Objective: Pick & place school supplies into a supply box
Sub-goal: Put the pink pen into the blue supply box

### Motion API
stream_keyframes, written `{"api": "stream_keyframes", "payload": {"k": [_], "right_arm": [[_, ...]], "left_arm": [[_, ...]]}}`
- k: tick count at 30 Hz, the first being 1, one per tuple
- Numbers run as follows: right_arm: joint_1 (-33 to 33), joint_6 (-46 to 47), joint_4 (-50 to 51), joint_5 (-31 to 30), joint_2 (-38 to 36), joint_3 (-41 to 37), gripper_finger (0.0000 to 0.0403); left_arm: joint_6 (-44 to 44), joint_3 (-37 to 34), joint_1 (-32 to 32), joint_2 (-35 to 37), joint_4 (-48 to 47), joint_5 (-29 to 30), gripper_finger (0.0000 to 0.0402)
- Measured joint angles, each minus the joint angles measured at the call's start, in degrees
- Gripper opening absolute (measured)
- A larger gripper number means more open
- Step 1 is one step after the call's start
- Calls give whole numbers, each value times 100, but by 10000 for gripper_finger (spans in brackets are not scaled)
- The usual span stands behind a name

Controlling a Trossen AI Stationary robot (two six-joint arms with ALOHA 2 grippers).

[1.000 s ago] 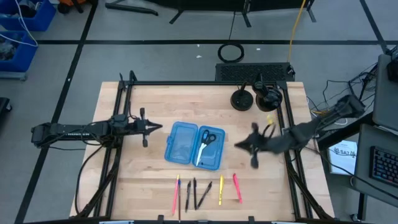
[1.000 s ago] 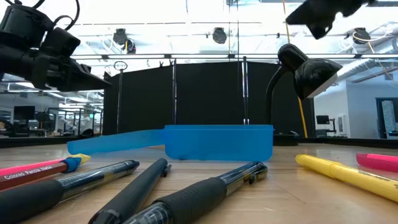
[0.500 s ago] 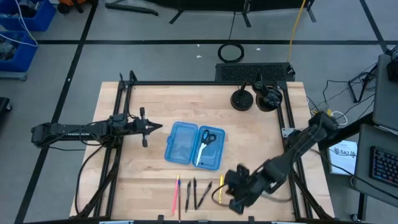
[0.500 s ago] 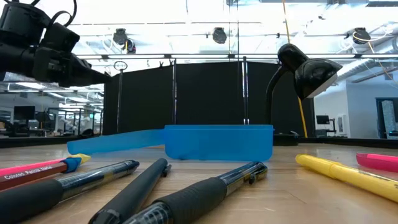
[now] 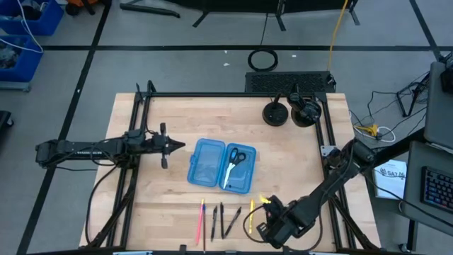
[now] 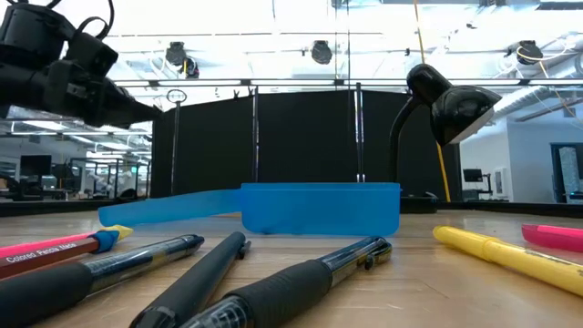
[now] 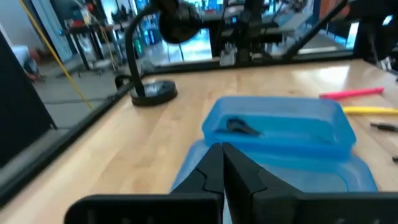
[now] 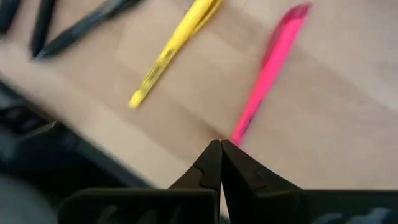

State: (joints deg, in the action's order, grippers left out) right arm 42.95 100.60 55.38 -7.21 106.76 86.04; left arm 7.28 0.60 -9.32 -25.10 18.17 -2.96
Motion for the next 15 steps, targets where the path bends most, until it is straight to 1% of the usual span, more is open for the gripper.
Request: {"api": "stream_keyframes", "payload": {"k": [2, 5, 9, 15], "right_arm": [[-18, 74, -3, -19, 0, -62, 5], [-89, 181, -94, -18, -6, -157, 23], [-173, 218, -391, 85, -4, -383, 66], [-249, 573, -858, 442, -7, -875, 137]], "left_arm": [[11, 0, 0, 0, 115, 0, 7], [20, 2, 0, 0, 117, 0, 21], [169, 2, 0, 0, -13, 0, 30], [196, 2, 0, 0, -55, 2, 25]]}}
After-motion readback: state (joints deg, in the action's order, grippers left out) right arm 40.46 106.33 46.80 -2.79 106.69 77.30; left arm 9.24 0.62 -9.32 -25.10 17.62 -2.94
